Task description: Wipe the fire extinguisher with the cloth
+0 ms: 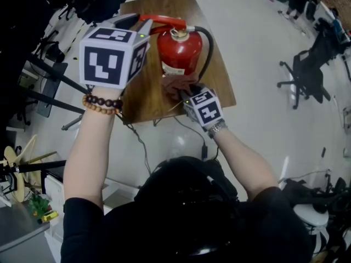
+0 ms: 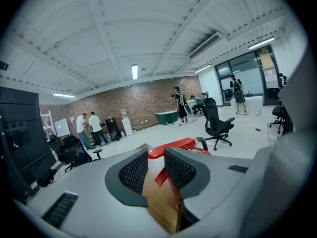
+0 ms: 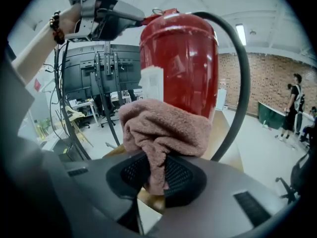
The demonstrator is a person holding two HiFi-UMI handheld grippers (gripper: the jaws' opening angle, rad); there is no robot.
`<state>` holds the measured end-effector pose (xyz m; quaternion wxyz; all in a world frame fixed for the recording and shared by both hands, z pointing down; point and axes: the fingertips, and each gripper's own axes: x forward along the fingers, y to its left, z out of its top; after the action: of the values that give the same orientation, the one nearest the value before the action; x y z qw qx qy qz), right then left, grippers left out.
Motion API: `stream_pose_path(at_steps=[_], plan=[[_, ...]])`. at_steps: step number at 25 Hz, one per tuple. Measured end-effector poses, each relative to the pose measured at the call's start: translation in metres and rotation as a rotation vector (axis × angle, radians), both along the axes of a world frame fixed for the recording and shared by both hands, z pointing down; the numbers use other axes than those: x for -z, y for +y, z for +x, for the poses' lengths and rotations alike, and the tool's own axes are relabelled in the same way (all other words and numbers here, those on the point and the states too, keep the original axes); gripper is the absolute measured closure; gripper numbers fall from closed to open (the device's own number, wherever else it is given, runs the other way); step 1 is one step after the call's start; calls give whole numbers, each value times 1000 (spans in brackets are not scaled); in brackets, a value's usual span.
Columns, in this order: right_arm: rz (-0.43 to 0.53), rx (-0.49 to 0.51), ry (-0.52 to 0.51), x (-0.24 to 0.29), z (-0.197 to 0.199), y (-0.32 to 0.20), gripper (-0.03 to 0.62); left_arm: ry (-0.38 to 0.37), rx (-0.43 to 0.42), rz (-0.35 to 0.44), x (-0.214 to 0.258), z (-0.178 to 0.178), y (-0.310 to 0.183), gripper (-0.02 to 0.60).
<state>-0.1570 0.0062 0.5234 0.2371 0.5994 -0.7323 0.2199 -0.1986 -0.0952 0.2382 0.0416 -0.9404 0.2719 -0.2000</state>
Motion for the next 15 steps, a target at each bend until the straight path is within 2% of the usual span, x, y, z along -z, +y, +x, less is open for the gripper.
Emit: stream_pose_path(at_steps=[9, 15], plan=[[-98, -49, -28, -55, 0, -3, 514, -25, 22, 3, -2, -5, -5, 486], [-166, -90, -47, -94, 0, -5, 514, -14, 0, -1, -1, -1, -1, 488]])
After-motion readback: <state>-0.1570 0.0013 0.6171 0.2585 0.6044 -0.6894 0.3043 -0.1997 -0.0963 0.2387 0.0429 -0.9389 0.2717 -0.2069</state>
